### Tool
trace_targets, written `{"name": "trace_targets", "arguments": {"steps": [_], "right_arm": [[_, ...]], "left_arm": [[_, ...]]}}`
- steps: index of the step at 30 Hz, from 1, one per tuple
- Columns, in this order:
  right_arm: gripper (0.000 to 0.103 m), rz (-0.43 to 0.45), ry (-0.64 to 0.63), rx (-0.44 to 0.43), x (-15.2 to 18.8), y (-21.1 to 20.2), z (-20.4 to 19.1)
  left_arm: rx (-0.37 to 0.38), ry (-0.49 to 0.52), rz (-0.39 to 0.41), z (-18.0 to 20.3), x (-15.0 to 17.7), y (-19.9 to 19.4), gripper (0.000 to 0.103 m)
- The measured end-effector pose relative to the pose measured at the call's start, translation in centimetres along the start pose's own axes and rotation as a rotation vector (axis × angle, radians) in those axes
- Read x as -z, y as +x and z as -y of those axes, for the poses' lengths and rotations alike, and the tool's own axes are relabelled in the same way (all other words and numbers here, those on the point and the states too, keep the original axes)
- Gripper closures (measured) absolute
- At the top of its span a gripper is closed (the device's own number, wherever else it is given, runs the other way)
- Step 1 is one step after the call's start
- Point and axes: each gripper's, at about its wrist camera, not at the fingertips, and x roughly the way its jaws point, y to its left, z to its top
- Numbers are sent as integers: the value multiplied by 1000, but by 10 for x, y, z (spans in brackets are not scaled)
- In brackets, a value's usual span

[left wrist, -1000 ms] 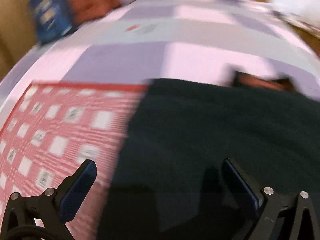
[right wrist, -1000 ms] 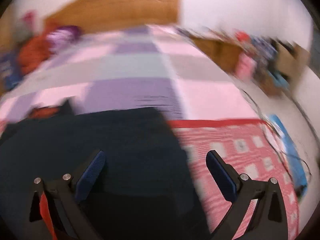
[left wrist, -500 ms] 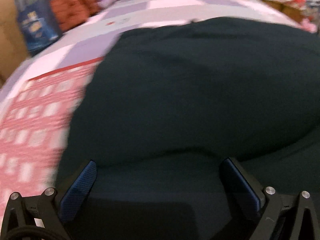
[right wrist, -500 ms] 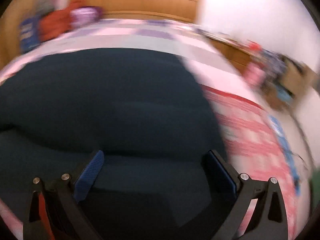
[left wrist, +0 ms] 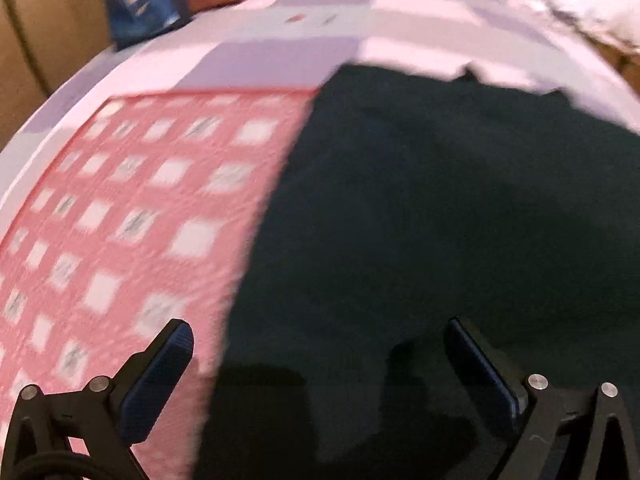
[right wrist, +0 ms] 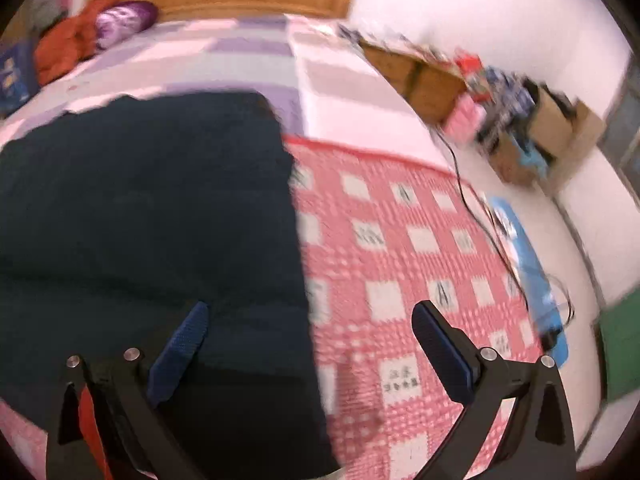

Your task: Fold large clothes

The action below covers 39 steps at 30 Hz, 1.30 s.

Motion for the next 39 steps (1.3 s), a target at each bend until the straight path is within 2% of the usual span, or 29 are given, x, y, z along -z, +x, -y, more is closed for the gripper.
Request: {"name": "trace_targets", "arguments": {"steps": [2,7,9,11,13,14,16,18,23,26,35,39], "right_arm": [[0,37,-35,-61,-14,-15,-27],[0,47,-43,-206,-70,-13,-113],[0,49,-44,-257,-93,-4,-144],[0,-14,-13,-295,-116,17,-165],[0,-74,-12,-295,-125,42,-174],[0,-92,-25,-269,-128,54,-175],[0,-86,-89,-193,-129,74,-168],[0,-83,-98,-158,-129,91,-143],[0,-128,98,-126,-115,126,-40],[0,-155,182,-177,-107,139,-15],[0,-152,239,-234,-96,146,-7],[0,-155,250,-244,-98,150,-10]], "left_arm": [[65,27,-5,33,-17,0,0],[194,104,-60,123,-58,26,0],[166,141,-79,148,-74,44,0],[153,132,-84,152,-86,58,0],[137,117,-73,145,-96,68,0],[123,125,-70,140,-101,73,0],[107,136,-72,127,-107,84,0],[63,129,-66,102,-113,93,0],[-10,41,-77,44,-122,118,0],[-26,31,-79,27,-121,124,0],[-21,25,-67,18,-119,131,0],[-51,-8,-81,3,-118,134,0]]}}
